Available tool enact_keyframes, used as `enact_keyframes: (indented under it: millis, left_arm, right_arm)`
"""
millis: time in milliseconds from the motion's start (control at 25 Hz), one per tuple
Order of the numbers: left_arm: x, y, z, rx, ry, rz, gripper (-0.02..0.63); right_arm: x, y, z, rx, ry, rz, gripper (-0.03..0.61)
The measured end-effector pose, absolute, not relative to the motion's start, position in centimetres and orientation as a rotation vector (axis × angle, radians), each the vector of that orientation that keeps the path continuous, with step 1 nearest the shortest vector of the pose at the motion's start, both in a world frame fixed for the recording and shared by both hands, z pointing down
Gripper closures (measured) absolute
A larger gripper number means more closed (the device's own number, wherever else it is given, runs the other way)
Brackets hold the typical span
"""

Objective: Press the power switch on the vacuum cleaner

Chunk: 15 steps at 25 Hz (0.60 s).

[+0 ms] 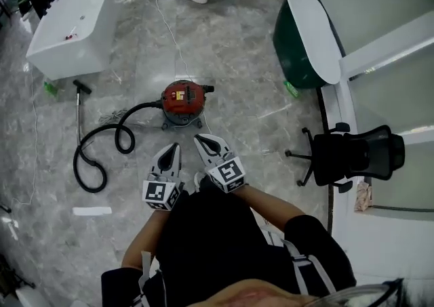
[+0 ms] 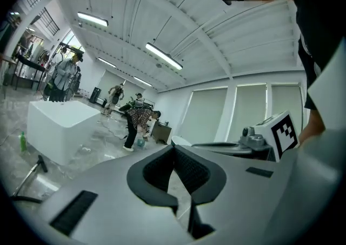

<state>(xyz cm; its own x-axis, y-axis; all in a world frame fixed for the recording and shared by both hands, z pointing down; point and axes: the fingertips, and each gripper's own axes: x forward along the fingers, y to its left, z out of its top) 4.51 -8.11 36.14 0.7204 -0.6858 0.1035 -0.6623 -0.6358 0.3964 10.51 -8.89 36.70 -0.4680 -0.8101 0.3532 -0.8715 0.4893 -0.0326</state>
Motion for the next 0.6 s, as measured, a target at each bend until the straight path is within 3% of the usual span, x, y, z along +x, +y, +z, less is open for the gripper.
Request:
enact_keyframes:
  millis: [280, 600]
  left_arm:
    - [5.8, -6.6, 33.1, 2.55, -0.931, -0.178, 0.595]
    - [5.9, -7.4, 29.7, 2.603, -0.99, -0.225, 0.595]
  right_arm:
    - [13.4, -7.8, 29.4, 1.747, -2.448, 0.231, 0.561]
    - [13.4, -6.3, 28.0, 1.757, -2.434, 0.152, 0.561]
